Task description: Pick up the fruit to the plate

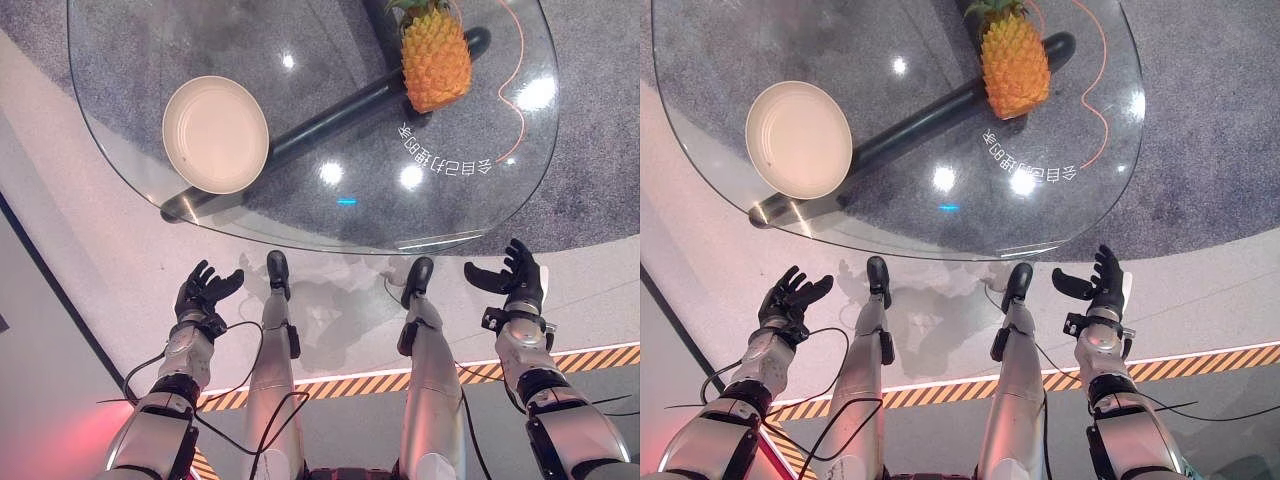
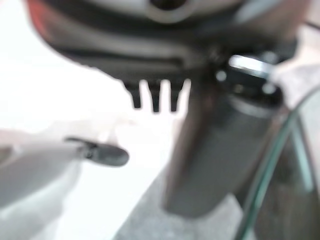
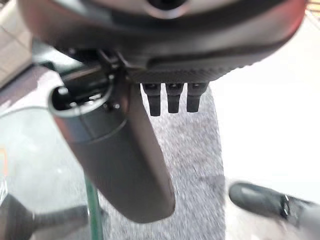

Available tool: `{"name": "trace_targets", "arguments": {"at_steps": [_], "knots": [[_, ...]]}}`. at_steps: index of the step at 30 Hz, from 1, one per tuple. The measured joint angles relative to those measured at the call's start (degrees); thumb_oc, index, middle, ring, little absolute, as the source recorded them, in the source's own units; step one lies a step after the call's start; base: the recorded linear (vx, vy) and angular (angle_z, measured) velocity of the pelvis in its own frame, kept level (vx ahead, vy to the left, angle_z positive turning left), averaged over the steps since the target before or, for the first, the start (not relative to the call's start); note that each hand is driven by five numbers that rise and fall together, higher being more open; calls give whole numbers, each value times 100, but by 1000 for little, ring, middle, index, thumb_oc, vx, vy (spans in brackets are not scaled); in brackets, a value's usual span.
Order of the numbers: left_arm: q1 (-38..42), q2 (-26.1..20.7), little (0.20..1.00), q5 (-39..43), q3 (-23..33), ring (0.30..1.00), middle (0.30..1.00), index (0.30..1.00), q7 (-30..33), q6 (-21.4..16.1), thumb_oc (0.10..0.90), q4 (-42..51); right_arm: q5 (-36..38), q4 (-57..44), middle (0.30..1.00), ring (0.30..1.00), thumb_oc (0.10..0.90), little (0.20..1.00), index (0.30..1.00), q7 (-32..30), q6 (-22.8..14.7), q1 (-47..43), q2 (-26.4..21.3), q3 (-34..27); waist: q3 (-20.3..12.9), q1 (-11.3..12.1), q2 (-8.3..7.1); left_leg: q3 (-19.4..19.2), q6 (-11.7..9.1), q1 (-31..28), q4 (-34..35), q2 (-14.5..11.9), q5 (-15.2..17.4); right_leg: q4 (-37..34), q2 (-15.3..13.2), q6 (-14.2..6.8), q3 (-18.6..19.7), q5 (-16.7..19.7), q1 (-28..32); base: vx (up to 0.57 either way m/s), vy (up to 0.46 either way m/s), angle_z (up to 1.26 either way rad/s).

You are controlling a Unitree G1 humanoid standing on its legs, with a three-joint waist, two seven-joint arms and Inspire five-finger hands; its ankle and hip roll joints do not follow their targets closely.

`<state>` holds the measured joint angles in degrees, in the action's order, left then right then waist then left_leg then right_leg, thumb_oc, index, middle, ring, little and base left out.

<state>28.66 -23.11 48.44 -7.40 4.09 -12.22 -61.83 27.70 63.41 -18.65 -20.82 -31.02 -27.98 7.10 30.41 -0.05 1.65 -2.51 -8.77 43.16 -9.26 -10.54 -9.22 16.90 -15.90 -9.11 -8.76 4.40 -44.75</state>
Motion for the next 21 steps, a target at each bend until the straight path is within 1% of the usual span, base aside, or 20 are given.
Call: {"name": "trace_targets", "arguments": {"at_steps": [4,11,16,21], "knots": [[0,-14,900,0,-1,900,900,900,-9,-1,800,-4,2,22,900,900,800,900,900,-432,-1,-80,-184,-100,0,2,0,0,0,2,2,-1,0,-4,-1,1,-4,0,0,0,0,0],[1,-32,900,-3,-126,900,900,900,-17,-23,800,8,182,9,900,900,800,900,900,-1139,2,-393,-334,-277,0,16,0,1,0,6,18,0,0,-20,-1,0,-14,1,0,0,0,0],[1,-34,900,-3,-136,900,900,900,-4,-34,800,16,404,-259,900,900,800,900,900,-1723,-38,-553,-476,-399,0,59,0,1,-1,14,21,1,0,-32,-2,-5,-21,-1,-1,0,0,0],[0,-49,900,-2,-335,900,900,900,-4,-34,800,70,715,-397,900,900,800,900,900,-2222,-97,-857,-746,-484,1,134,-2,1,-2,18,27,2,1,-49,-2,-19,-26,8,0,0,0,0]]}}
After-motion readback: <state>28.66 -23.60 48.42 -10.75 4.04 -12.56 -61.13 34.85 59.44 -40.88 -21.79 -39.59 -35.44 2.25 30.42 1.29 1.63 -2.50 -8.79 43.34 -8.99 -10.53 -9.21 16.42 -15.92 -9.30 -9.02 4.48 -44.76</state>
